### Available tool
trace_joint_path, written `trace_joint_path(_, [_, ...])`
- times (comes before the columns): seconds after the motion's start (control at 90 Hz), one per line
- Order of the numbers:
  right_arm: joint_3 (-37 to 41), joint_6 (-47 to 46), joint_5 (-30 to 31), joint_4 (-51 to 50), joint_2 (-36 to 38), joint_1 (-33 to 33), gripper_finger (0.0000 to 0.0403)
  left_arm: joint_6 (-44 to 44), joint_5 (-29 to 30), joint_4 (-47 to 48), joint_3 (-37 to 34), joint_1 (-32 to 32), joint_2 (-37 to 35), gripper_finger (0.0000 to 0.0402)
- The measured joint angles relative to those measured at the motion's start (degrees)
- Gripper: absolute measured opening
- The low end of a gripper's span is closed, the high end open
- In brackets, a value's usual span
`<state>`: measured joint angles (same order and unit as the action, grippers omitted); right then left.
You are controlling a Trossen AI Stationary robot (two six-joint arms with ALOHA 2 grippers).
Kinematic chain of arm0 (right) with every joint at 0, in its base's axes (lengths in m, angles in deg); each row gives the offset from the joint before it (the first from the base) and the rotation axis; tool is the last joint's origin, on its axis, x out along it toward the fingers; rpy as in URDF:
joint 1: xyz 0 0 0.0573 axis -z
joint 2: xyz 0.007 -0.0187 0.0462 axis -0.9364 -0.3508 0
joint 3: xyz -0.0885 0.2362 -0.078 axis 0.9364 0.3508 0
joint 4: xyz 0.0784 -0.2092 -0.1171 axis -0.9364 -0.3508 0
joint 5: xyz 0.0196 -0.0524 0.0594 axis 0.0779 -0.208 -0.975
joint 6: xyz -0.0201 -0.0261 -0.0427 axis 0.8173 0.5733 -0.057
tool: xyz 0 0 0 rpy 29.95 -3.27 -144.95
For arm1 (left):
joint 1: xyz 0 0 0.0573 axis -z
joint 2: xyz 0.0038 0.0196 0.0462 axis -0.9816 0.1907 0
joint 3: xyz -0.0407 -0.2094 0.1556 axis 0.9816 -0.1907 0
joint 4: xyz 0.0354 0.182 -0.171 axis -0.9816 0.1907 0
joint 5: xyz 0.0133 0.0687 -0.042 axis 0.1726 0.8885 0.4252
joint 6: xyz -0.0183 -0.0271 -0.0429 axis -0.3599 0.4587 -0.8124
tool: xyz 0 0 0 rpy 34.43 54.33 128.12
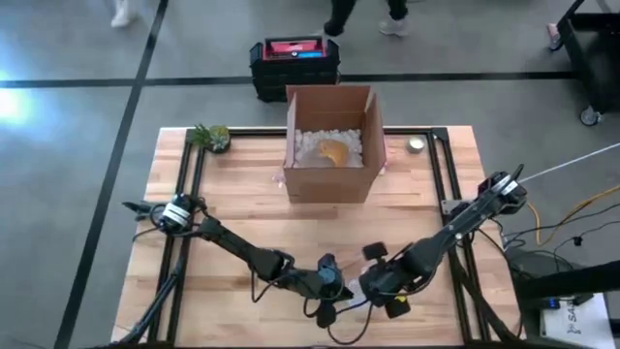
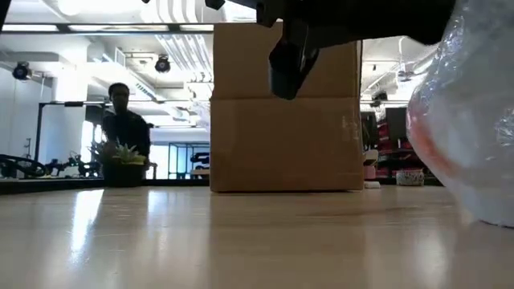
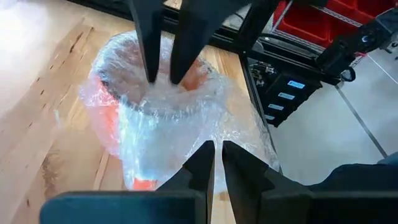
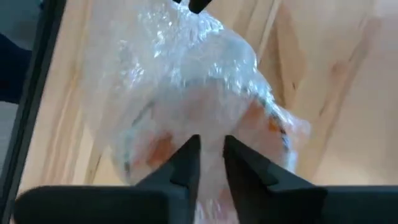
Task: Wrap mug
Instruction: Put the wrapped orange mug into the cardboard box
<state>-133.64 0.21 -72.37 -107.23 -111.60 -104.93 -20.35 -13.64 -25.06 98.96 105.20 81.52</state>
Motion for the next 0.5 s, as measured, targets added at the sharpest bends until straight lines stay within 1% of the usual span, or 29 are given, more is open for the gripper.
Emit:
trace_joint_path(0.067, [0.0,-2.1,-0.9,-1.3,1.5,-0.3,0.0112,0.1,0.0,0.0,0.0,0.0,0.0,0.002])
trace_joint_path(0.189, [0.0,-6.5,-8.5,-0.7,3.6,-1.1,0.0164,0.1,0.0,0.4,0.0,0.0,0.0,0.002])
trace_joint_path(0.222, [0.0,-7.3,-9.1,-0.1,3.7,-1.7,0.0176,0.1,0.0,0.4,0.0,0.0,0.0,0.002])
trace_joint_path(0.3, [0.4,-7.4,-8.8,1.8,3.3,-3.2,0.0198,0.1,0.0,0.4,0.0,0.0,0.0,0.002])
trace_joint_path(0.378, [0.9,-5.4,-8.4,3.1,1.5,-4.4,0.0214,0.1,0.0,0.4,0.0,0.0,0.0,0.002])
trace_joint_path(0.5, [1.1,-4.6,-1.6,3.0,-2.4,-4.9,0.0228,0.1,0.0,0.4,0.0,0.0,0.0,0.002])
